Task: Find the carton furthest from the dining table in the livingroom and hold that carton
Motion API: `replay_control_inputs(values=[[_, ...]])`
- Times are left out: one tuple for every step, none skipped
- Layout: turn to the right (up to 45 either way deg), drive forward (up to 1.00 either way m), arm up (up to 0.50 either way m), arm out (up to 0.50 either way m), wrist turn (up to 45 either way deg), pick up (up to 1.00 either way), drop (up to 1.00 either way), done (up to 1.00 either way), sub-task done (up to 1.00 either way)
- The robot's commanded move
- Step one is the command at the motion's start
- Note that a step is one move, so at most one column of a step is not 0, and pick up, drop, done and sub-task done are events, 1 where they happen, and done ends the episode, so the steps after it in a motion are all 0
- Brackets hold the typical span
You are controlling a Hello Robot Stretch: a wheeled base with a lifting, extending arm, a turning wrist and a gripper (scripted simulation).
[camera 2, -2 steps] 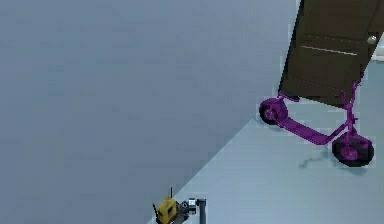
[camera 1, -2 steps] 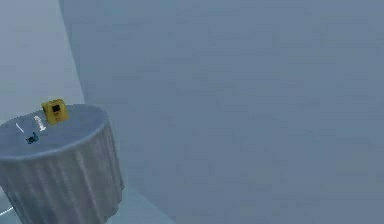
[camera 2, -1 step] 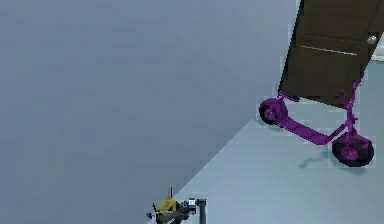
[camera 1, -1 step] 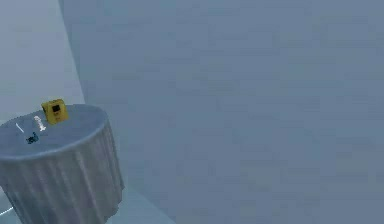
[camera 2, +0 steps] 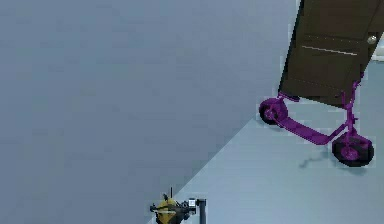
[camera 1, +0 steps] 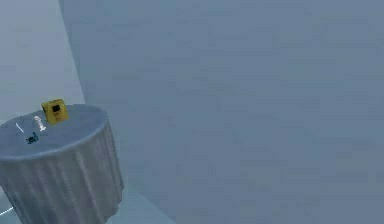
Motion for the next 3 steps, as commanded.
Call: replay_control_inputs(values=[[0.0,0.00,-0.30,0.00,0.0,0.00,0.00,0.00,0.00],[0.0,0.00,0.00,0.00,0.0,1.00,0.00,0.00,0.00],[0.0,0.00,0.10,0.00,0.0,0.00,0.00,0.00,0.00]])
